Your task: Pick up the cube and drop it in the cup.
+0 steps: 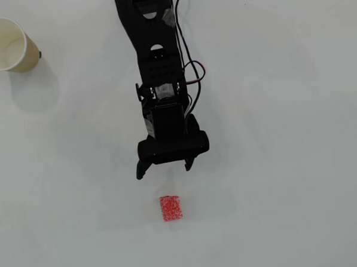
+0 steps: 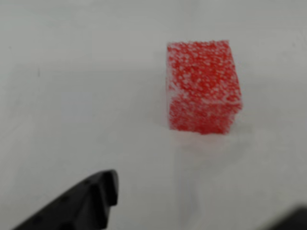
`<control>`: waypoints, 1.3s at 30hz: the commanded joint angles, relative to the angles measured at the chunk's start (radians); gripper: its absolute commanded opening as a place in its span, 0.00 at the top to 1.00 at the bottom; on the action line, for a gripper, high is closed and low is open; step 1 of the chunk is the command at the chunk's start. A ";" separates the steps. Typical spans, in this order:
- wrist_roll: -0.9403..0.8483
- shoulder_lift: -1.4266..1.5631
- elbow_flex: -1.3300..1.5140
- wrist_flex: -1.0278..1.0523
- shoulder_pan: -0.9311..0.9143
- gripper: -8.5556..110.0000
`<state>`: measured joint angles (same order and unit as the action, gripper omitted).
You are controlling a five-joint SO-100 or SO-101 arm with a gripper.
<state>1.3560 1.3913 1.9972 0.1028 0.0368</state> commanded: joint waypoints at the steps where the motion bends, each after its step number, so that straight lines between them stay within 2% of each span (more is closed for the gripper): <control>1: -0.002 0.018 -0.147 -0.041 0.000 0.58; 39: -0.006 -0.341 -0.451 -0.161 -0.029 0.57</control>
<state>1.3560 1.0017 1.6828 -0.0184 0.0123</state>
